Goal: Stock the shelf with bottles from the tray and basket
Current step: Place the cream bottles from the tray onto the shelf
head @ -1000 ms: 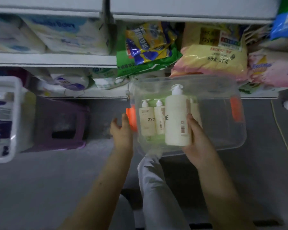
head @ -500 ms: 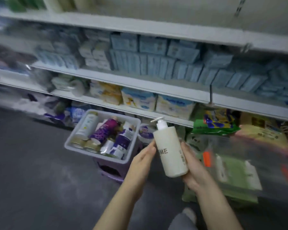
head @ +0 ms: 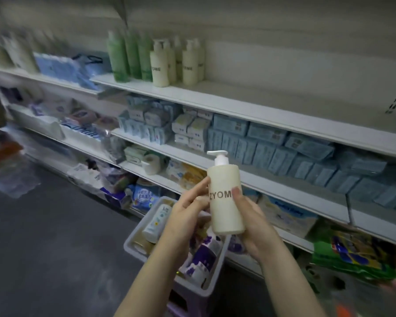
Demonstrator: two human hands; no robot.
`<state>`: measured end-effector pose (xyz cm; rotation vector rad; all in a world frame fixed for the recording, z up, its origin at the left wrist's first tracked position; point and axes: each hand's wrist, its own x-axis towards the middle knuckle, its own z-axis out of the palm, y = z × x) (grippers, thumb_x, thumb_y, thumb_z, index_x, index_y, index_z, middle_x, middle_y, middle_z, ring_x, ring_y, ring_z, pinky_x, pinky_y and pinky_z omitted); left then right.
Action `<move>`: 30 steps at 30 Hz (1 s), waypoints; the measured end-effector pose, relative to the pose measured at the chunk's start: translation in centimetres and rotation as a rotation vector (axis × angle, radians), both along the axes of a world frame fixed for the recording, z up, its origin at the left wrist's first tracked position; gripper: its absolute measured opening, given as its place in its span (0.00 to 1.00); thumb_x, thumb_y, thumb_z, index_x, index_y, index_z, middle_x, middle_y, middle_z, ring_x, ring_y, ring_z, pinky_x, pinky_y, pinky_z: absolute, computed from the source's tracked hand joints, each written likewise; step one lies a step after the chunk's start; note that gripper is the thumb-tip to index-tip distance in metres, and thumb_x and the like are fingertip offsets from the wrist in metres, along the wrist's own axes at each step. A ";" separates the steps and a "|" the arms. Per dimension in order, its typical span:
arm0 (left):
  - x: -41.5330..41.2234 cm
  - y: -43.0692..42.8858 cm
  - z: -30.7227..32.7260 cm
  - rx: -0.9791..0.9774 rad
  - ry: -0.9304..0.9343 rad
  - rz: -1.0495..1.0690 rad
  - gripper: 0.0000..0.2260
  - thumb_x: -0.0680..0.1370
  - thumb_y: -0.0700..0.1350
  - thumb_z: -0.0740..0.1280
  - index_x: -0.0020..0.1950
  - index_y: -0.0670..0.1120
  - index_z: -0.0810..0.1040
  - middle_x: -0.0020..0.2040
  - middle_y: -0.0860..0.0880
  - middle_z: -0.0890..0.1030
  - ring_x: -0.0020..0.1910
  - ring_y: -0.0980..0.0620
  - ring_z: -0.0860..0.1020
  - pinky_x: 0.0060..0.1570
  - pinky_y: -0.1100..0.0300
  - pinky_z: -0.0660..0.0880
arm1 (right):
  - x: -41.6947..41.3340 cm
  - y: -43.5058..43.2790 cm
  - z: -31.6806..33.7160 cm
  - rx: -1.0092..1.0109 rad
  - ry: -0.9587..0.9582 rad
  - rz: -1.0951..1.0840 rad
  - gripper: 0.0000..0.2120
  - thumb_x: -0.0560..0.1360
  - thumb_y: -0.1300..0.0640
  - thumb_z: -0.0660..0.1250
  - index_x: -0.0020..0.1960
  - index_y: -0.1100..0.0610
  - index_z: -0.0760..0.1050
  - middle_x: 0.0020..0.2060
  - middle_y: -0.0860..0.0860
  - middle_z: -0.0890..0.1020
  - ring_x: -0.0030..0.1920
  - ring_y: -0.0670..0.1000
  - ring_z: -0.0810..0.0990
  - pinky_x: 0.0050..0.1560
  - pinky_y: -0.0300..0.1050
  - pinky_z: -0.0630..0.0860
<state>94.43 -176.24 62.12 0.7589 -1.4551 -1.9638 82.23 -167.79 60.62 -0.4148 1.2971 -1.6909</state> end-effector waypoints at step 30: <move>-7.7 -45.2 6.9 -0.300 0.128 0.059 0.14 0.80 0.40 0.63 0.64 0.50 0.74 0.58 0.54 0.79 0.55 0.56 0.77 0.48 0.64 0.74 | -7.4 -39.1 11.1 -0.148 0.246 -0.328 0.23 0.64 0.52 0.73 0.57 0.55 0.75 0.51 0.52 0.85 0.50 0.51 0.84 0.46 0.51 0.82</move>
